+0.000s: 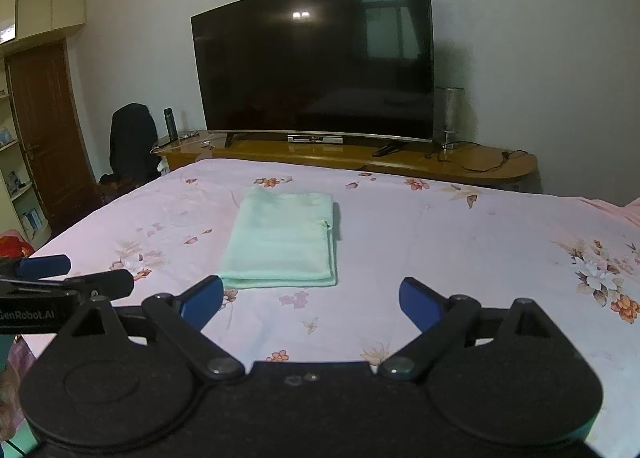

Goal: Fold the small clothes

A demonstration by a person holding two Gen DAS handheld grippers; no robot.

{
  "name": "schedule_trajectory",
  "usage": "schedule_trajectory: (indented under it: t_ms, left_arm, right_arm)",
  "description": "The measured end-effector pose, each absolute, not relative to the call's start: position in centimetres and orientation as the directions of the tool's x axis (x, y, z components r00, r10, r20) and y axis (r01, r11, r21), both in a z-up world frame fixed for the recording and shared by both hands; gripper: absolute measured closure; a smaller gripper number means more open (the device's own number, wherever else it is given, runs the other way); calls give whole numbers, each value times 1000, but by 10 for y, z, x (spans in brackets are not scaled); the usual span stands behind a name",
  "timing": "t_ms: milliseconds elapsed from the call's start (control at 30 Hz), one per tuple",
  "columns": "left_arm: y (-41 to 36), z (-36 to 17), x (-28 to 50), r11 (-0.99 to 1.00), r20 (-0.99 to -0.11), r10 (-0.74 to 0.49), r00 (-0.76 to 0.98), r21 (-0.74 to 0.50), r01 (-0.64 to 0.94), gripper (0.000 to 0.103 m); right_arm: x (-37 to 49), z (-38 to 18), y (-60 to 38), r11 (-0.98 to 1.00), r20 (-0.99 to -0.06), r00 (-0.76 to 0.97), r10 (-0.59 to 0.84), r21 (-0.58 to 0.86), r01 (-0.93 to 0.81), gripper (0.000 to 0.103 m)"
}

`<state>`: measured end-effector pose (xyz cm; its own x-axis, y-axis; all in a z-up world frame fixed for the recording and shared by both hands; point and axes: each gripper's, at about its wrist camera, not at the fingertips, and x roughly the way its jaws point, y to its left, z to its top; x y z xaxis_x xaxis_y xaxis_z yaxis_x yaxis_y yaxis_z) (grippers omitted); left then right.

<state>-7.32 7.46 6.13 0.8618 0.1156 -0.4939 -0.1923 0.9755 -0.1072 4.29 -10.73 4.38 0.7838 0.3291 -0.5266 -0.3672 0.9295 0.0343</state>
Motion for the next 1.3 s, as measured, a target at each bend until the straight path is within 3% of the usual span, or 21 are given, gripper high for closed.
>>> schedule_trajectory:
  t_ms: [1300]
  left_arm:
    - [79,63,-69,980,-482,111,869,-94,-177,0]
  right_arm:
    - [48,45,-105,936,-531,786,316,38,-350,4]
